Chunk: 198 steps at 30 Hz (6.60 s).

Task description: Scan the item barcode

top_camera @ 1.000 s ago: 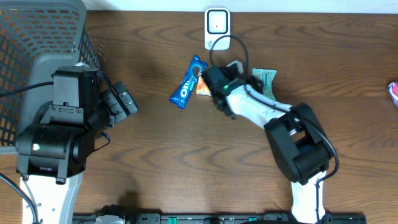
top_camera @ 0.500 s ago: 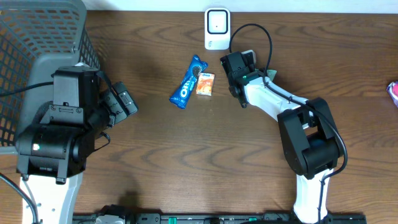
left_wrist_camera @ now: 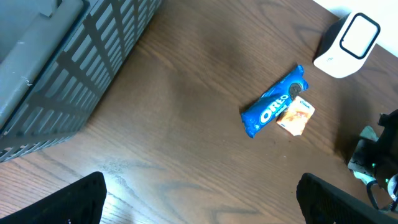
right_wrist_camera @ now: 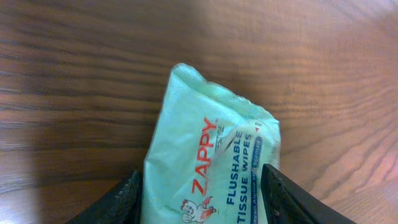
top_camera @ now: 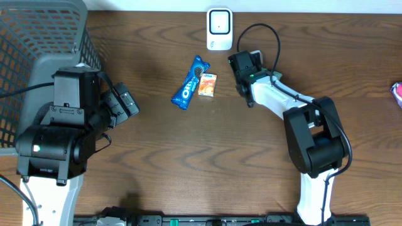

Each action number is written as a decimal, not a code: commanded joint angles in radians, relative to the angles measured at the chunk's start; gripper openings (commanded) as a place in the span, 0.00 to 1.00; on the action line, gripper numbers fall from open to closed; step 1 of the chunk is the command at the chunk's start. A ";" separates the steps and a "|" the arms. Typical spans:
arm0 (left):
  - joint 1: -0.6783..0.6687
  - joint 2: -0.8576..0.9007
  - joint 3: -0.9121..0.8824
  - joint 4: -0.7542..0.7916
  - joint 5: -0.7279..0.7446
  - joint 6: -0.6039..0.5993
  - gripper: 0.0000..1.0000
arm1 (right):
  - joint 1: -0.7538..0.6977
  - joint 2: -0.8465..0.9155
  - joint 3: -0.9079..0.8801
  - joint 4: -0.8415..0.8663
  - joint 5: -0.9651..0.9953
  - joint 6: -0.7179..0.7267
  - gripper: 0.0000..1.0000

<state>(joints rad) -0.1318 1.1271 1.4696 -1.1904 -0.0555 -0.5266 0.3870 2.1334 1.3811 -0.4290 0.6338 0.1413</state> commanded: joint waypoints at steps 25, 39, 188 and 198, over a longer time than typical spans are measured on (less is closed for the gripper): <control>0.005 0.003 0.007 -0.003 -0.012 0.002 0.98 | -0.122 -0.158 0.014 -0.027 -0.736 0.243 0.01; 0.005 0.003 0.007 -0.003 -0.013 0.002 0.98 | -0.231 -0.111 0.011 0.100 -1.344 0.421 0.01; 0.005 0.003 0.007 -0.003 -0.012 0.002 0.98 | -0.019 -0.211 -0.067 -0.153 -0.606 0.210 0.01; 0.005 0.003 0.007 -0.003 -0.013 0.002 0.98 | -0.055 -0.293 -0.064 -0.077 -0.527 0.221 0.32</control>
<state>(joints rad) -0.1318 1.1271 1.4696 -1.1900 -0.0555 -0.5266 0.3561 1.8866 1.3170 -0.5198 0.0616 0.3569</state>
